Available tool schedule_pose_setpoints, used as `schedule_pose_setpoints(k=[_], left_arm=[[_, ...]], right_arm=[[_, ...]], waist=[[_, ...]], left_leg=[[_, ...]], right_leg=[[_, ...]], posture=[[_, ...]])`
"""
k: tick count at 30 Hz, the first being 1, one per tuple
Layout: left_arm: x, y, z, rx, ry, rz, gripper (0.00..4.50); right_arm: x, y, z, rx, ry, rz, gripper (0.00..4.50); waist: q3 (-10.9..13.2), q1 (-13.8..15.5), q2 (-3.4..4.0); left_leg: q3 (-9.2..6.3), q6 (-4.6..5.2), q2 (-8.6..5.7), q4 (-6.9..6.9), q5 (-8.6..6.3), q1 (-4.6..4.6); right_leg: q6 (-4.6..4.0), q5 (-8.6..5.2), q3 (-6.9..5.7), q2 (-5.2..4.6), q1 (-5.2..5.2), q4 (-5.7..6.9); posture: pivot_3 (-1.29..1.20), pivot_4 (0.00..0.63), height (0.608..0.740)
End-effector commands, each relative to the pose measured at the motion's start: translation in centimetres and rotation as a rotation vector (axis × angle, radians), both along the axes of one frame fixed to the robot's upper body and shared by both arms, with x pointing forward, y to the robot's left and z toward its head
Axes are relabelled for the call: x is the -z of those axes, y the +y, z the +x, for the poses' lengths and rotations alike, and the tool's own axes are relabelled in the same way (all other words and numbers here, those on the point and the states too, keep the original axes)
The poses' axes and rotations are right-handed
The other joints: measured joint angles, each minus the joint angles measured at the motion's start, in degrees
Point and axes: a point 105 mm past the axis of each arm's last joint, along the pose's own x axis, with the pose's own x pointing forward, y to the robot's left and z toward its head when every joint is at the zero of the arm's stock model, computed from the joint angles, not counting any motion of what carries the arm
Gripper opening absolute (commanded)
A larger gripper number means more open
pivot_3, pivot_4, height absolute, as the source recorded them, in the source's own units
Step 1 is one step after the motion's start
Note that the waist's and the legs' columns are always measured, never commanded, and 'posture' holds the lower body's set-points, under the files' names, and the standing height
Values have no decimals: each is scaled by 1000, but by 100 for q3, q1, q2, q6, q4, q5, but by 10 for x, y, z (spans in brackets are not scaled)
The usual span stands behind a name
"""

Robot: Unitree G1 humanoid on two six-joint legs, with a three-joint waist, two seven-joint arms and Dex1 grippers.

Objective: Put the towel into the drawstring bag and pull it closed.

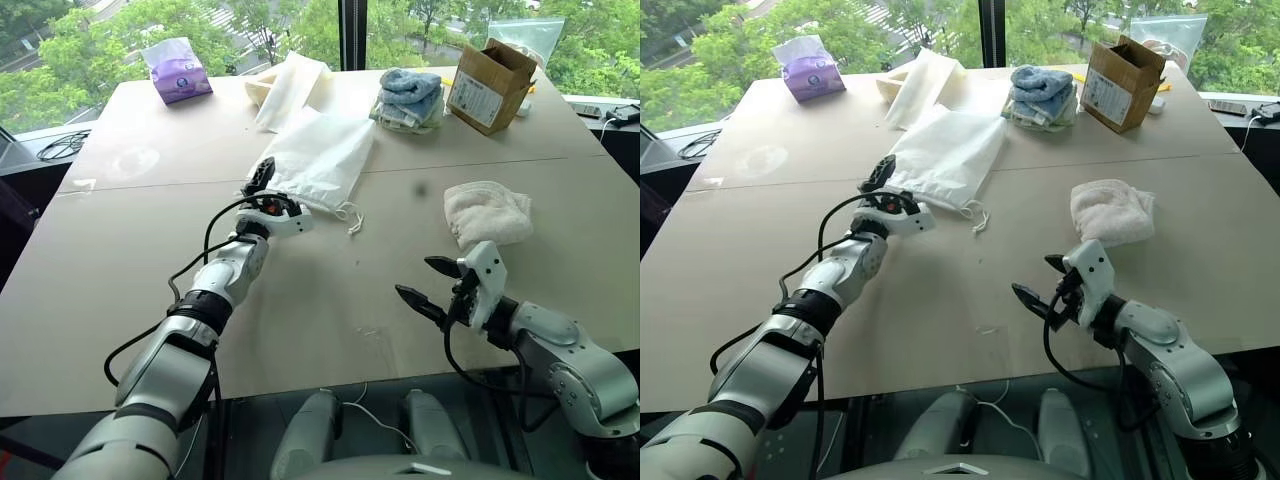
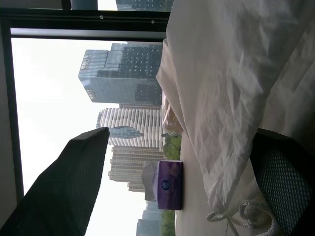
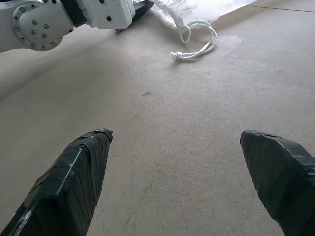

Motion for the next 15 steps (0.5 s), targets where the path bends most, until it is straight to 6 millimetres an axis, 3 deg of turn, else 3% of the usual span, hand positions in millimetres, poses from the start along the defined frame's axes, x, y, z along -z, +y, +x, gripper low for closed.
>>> schedule_pose_setpoints(k=[1, 9, 15], left_arm=[[-17, 19, 8, -63, -36, -40, 4487], [-32, 24, 22, -71, -13, -41, 4487], [-19, 12, 28, -5, 137, -29, 4487]], right_arm=[[-13, 0, -2, 3, -53, 9, 4500], [-13, 1, -1, 5, -58, 12, 4500], [-15, 0, -1, 6, -61, 9, 4500]], waist=[[-1, 2, -1], [-1, -3, -2], [-2, -5, -3]], left_leg=[[1, 0, 0, 1, 0, 0], [1, 0, -3, 3, 0, -2], [1, 0, -4, 3, 0, -2]], right_leg=[[0, 0, 0, 0, 0, 1], [0, 0, -1, -1, 0, 1], [0, 0, -2, -1, 0, 2]], posture=[[0, 150, 740], [0, 150, 740], [0, 150, 740]])
